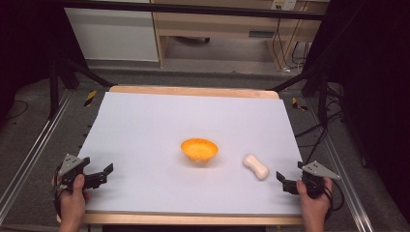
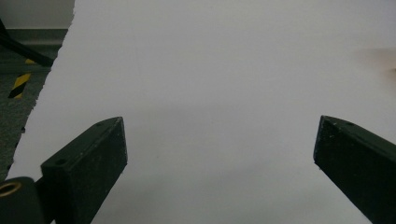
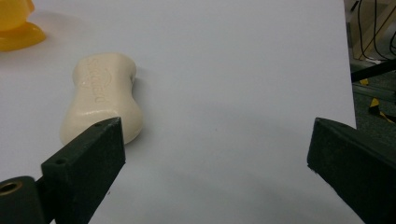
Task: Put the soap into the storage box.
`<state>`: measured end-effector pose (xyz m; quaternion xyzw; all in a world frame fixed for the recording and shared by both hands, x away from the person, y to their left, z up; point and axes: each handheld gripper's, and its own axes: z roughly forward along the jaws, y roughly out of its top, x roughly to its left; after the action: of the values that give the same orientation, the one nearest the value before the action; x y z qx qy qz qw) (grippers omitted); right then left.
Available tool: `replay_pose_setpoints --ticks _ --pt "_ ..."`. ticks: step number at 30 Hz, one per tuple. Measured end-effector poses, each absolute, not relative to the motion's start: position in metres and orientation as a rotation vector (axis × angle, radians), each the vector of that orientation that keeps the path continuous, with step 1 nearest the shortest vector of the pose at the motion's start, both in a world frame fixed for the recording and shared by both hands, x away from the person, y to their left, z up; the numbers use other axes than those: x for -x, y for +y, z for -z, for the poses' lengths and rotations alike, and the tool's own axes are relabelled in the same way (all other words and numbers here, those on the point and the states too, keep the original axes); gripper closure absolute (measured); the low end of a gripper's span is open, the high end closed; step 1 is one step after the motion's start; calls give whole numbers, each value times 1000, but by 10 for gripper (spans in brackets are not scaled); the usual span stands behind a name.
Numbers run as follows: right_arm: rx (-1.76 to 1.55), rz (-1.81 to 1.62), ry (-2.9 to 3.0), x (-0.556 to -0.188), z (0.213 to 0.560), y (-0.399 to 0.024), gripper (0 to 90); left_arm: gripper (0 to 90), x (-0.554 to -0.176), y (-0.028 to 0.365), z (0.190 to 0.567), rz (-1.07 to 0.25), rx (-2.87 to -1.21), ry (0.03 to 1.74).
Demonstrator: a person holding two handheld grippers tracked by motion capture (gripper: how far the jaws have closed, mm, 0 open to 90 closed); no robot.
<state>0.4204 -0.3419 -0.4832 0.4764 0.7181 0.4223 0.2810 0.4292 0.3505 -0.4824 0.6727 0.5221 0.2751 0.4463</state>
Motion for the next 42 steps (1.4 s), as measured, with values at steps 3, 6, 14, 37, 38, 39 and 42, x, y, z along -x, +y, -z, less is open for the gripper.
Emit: replay_pose_setpoints --ticks 3,6,14,37,38,39,42 --pt "-1261 -1125 1966 -423 483 -341 45 23 -429 351 483 -676 -1661 1297" --pt "-1275 -1156 1986 -424 483 -342 23 20 -430 351 482 -674 -1671 1299" --pt "-1273 -1185 2004 -425 481 -342 141 20 -431 351 483 -667 -1668 1306" --pt "-1337 -949 2234 -445 451 -311 251 20 -429 352 483 -670 -1658 1298" --pt "-1352 -949 2238 -446 449 -310 251 20 -429 352 483 -670 -1658 1298" --pt "-1357 -942 2246 -448 448 -310 251 20 -429 352 483 -670 -1658 1298" --pt "-1366 -926 2274 -453 446 -310 251 20 -429 352 483 -668 -1658 1298"
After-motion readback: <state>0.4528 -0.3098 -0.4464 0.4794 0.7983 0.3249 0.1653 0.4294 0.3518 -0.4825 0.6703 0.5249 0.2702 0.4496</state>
